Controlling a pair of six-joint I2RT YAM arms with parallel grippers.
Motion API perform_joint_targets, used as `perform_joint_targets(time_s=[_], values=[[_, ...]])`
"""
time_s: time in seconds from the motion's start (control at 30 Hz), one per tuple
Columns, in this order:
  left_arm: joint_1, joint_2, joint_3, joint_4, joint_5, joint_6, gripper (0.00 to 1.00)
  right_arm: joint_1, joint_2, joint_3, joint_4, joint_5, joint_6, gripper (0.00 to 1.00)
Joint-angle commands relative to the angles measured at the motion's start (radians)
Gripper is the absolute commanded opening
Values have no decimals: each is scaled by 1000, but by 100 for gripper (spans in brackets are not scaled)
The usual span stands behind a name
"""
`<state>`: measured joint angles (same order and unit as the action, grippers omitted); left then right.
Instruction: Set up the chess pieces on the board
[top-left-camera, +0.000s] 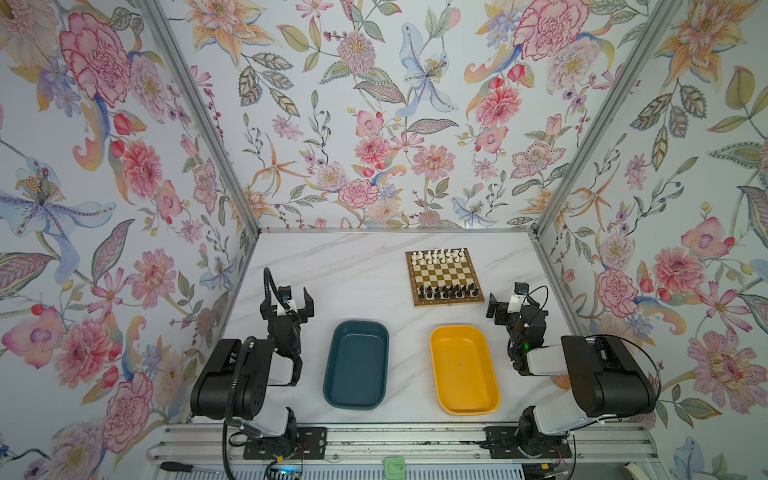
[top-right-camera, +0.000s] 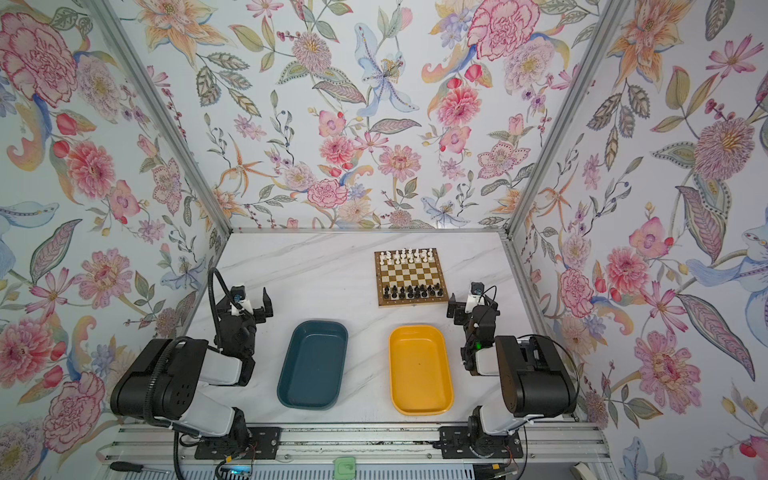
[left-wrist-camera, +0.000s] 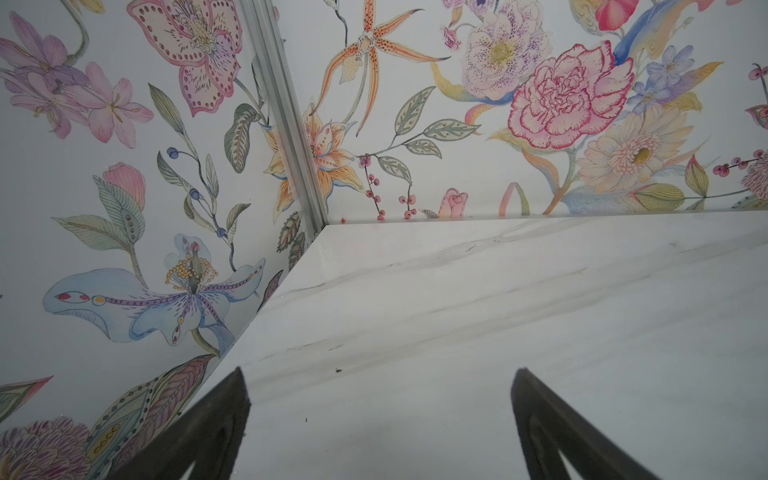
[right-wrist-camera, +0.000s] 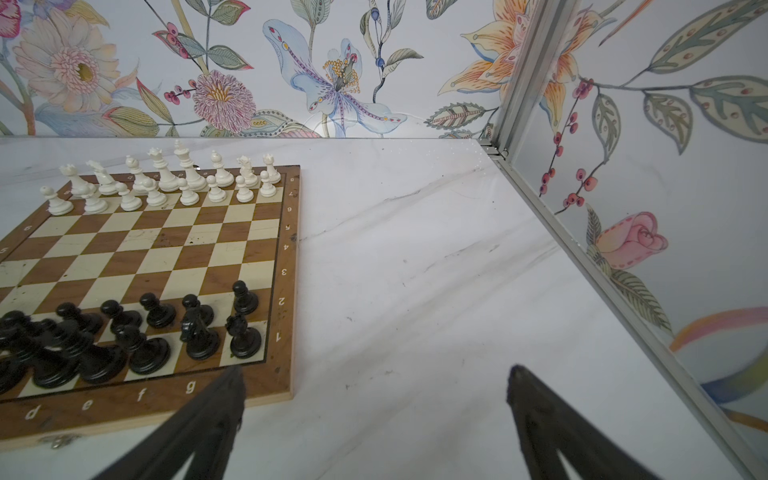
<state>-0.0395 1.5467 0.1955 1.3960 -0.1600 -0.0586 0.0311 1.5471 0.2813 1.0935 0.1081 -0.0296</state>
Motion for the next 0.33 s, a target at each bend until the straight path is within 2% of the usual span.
perform_joint_targets(time_s=[0.0, 0.3], values=[[-3, 7, 7, 15, 10, 20, 99, -5, 2, 18, 3, -17, 4, 99], [-4, 8, 5, 15, 9, 20, 99, -5, 2, 15, 6, -18, 5, 99]])
